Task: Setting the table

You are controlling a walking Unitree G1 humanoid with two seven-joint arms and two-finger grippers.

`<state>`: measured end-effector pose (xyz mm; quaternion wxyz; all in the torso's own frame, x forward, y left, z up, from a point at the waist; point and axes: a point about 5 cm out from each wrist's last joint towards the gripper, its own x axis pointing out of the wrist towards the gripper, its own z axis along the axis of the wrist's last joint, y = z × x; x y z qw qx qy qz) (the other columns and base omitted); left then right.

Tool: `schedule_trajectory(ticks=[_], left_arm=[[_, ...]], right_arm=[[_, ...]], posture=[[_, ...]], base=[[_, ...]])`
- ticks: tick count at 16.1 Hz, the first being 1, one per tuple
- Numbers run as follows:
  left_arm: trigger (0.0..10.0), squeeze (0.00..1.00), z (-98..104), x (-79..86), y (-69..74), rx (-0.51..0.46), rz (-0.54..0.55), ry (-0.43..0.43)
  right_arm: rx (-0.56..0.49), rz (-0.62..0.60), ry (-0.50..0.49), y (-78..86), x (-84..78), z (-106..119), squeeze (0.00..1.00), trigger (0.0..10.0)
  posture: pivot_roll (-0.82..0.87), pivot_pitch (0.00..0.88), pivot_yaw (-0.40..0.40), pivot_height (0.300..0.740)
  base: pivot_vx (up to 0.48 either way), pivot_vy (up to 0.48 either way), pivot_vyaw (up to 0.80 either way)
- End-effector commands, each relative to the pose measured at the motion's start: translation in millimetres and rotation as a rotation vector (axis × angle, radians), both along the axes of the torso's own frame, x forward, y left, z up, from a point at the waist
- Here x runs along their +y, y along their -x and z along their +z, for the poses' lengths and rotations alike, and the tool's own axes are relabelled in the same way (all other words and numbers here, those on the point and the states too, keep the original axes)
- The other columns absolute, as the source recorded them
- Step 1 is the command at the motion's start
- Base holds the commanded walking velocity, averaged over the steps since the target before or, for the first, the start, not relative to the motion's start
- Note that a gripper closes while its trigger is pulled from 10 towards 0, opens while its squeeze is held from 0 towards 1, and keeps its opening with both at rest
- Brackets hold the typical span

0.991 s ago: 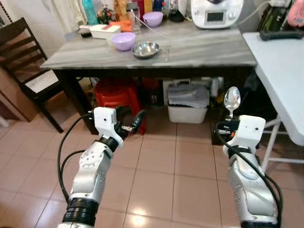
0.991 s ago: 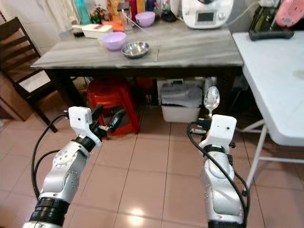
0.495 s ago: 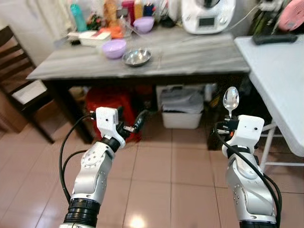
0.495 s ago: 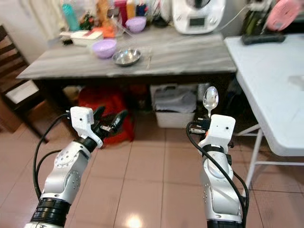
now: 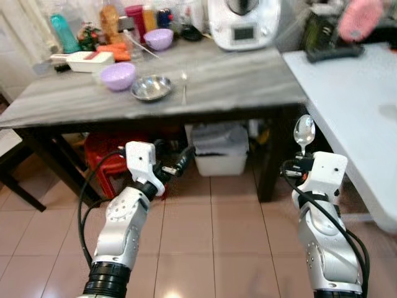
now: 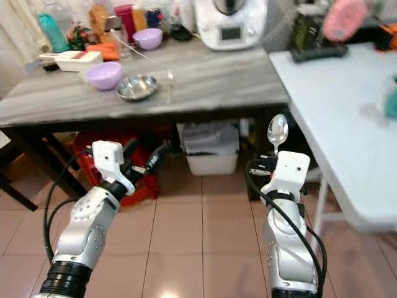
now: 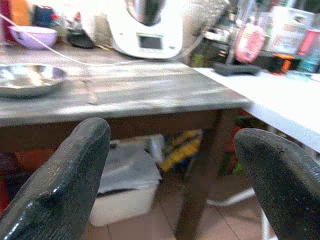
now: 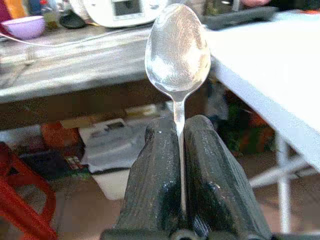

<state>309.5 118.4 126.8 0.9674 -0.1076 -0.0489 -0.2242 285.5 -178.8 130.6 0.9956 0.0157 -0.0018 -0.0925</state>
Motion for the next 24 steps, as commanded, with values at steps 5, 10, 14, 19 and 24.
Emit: schedule_trajectory(ticks=[5, 10, 14, 19, 24], left_arm=[[10.0, 0.0, -3.5, 13.3, 2.2, 0.015, 0.04, -0.025], [10.0, 0.0, -3.2, 10.4, 2.1, 0.016, 0.029, -0.025], [10.0, 0.0, -3.2, 8.9, 2.3, 0.016, 0.025, -0.027], [10.0, 0.0, -3.7, 10.0, 3.3, 0.016, 0.029, -0.036], [10.0, 0.0, -2.7, 26.5, 5.5, -0.01, 0.103, -0.108]], right_arm=[[-0.021, 0.048, -0.011, -1.0, 13.5, 4.0, 0.0, 10.0], [-0.021, 0.041, -0.011, -0.7, 13.4, 3.9, 0.0, 10.0], [-0.019, 0.041, -0.016, -0.5, 13.2, 2.8, 0.0, 10.0], [-0.021, 0.051, -0.017, -0.6, 14.4, 2.8, 0.0, 10.0], [-0.019, 0.055, -0.023, 0.4, 15.7, 1.5, 0.0, 10.0]], posture=[[-0.13, 0.062, 0.102, 0.74], [-0.14, 0.065, 0.104, 0.74], [-0.14, 0.063, 0.105, 0.74], [-0.14, 0.063, 0.105, 0.74], [-0.13, 0.065, 0.108, 0.74]], base=[[0.48, 0.0, 0.48], [0.48, 0.0, 0.0], [0.48, 0.0, 0.0], [0.48, 0.0, 0.0], [0.096, 0.0, 0.0]])
